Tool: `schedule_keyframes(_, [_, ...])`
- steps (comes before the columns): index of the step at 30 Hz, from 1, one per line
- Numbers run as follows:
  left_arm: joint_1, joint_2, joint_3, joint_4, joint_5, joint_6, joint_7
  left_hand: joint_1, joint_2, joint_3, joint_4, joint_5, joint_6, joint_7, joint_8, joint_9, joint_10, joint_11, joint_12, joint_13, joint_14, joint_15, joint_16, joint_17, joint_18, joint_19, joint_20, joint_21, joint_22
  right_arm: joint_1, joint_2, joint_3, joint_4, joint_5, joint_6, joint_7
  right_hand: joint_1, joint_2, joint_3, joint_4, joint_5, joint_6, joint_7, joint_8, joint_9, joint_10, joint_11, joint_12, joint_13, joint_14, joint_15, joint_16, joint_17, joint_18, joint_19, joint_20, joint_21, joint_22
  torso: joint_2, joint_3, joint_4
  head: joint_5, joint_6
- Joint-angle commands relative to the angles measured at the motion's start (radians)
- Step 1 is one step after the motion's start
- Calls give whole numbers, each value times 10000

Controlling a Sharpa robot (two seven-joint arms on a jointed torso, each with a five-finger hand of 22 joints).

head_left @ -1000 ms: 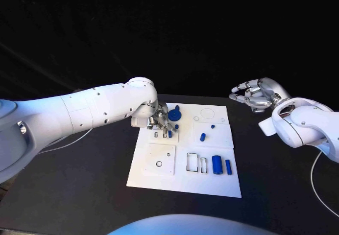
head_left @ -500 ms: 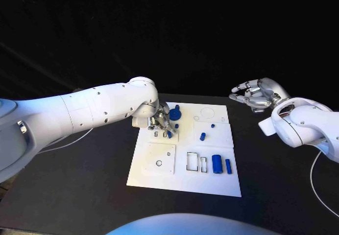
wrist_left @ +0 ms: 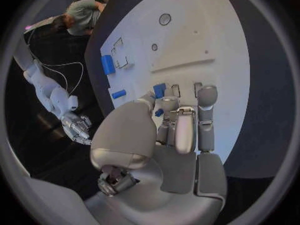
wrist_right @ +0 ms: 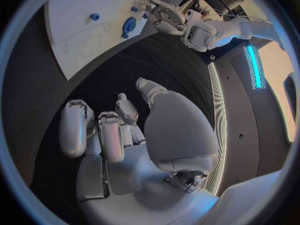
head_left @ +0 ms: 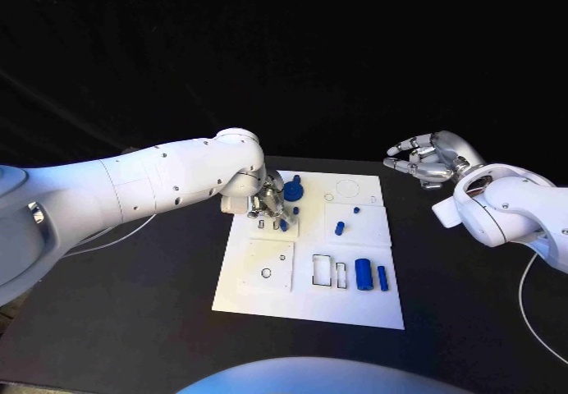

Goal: Assemble the parts on the task board

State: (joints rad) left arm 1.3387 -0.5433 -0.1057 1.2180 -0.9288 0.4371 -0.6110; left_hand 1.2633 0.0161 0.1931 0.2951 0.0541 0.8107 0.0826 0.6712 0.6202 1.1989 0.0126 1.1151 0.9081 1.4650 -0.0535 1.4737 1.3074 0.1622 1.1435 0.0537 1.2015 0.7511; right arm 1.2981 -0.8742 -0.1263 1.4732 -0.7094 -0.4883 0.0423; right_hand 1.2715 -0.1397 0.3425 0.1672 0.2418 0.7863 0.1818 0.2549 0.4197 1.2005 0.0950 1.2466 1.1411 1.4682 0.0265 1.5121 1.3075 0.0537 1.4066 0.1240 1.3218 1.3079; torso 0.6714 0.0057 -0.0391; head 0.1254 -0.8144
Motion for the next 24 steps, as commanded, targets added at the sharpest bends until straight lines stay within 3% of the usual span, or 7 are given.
schedule_keyframes(1, [-3,9,0,1,160,163,-6,-621,-199,210,2,-39,116,38,-32,47,8,6,89,-23,506,59,43,691,-130,-58,31,47,16,-10,10,1,-8,-1,105,-10,62,-28,11,54,54,-80,3,54,13,-87,13,-59,-19,617,-65,-52,1031,171,-68,3,-44,603,-1,3,-4,2,-6])
schedule_keyframes(6, [-3,7,0,5,173,171,-15,-1228,-487,213,4,-43,150,52,4,130,40,23,137,-10,508,74,52,699,-132,-56,49,69,44,-19,16,1,-14,-1,108,-10,60,-30,9,57,55,-82,4,55,13,-87,14,-59,-18,613,-65,-58,1017,170,-67,3,-43,605,1,3,1,-5,-12])
schedule_keyframes(19, [-3,-3,0,9,178,268,-40,-1263,-553,234,-20,-38,153,39,16,155,55,15,158,9,514,71,61,715,-134,-48,51,81,63,-42,18,0,-21,-2,113,-18,56,-32,6,61,55,-86,5,57,14,-98,15,-68,-29,608,-65,-66,998,178,-86,3,-73,582,-4,2,-3,-1,-18])
schedule_keyframes(24, [-3,-2,0,23,178,329,-25,-960,-626,552,-37,-35,147,2,37,215,67,-21,184,24,519,40,71,727,-134,-46,41,100,85,-50,18,0,-24,-2,133,-32,56,-32,6,61,55,-86,5,57,14,-98,15,-68,-29,608,-65,-66,998,178,-86,3,-73,582,-1,3,-4,-8,-18])
